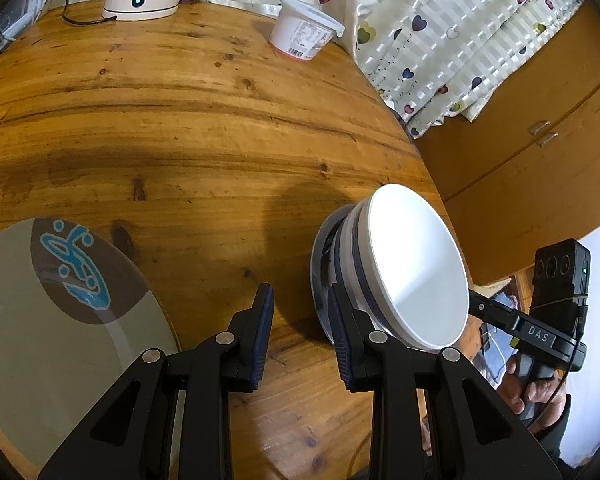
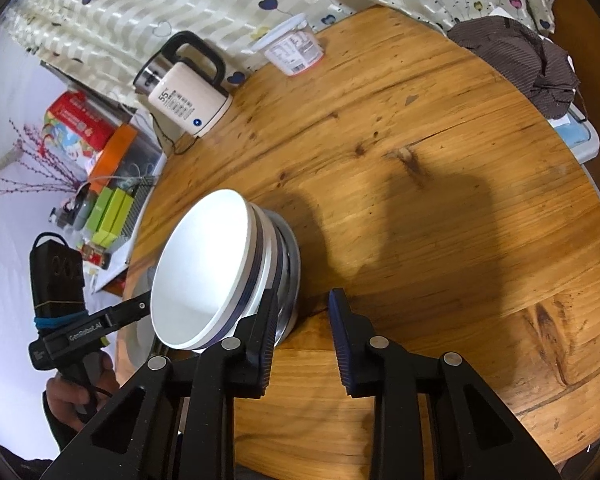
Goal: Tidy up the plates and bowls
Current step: 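Lift and tilt the bowl stack with both grippers toward the beige plates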
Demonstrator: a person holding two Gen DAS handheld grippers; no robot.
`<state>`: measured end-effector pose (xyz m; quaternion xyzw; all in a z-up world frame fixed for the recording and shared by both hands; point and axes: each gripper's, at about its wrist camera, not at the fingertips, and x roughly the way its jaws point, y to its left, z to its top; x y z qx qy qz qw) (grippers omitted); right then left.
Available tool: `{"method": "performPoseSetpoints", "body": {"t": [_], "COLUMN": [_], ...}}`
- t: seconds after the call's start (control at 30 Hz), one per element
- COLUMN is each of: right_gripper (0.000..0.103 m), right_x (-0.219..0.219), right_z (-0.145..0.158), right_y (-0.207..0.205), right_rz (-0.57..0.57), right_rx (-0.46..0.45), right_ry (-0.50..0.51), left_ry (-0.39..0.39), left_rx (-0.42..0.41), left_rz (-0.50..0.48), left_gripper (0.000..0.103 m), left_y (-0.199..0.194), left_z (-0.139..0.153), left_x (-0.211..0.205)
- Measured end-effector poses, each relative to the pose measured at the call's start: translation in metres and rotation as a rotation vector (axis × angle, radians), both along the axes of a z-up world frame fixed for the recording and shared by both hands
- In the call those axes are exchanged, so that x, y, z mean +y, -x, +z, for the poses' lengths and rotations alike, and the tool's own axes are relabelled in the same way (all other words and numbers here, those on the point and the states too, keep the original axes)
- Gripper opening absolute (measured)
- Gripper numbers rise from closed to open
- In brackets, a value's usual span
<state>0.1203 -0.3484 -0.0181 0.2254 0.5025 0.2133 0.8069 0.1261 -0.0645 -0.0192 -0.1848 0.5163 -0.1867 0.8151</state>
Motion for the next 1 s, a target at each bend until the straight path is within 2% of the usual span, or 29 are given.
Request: {"method": "performPoseSetpoints", "body": {"t": [0.53, 0.87, 0.9, 0.93, 1.0], "right_gripper": [0.027, 0.026, 0.026, 0.026, 0.026], "right_x": [-0.001, -0.008, -0.008, -0.008, -0.01], "right_z": [-0.01, -0.014, -0.015, -0.015, -0.016], "right_y": [-0.005, -0.005, -0.005, -0.005, -0.005], "right_rz": [0.007, 0.011, 0.011, 0.011, 0.009], "right_rx": [0.038, 0.056, 0.057, 0.059, 0.061], "right_ry": [-0.027, -0.091, -0.095, -0.1, -0.113], "left_ry": [-0.006, 0.046, 0.047, 0.055, 0.064], "left_rx": [0.011, 0.025, 0.023, 0.02, 0.009], "left_rz": [-0.019, -0.024, -0.026, -0.032, -0.046], "left_gripper": [0.029, 0.026, 0.024, 0.016, 0.011], "left_y": [-0.002, -0.006, -0.005, -0.005, -0.003], "left_z": [-0.006, -0.011, -0.01, -0.01, -0.009], "left_x": [-0.005, 0.0, 0.0, -0.001, -0.003]}}
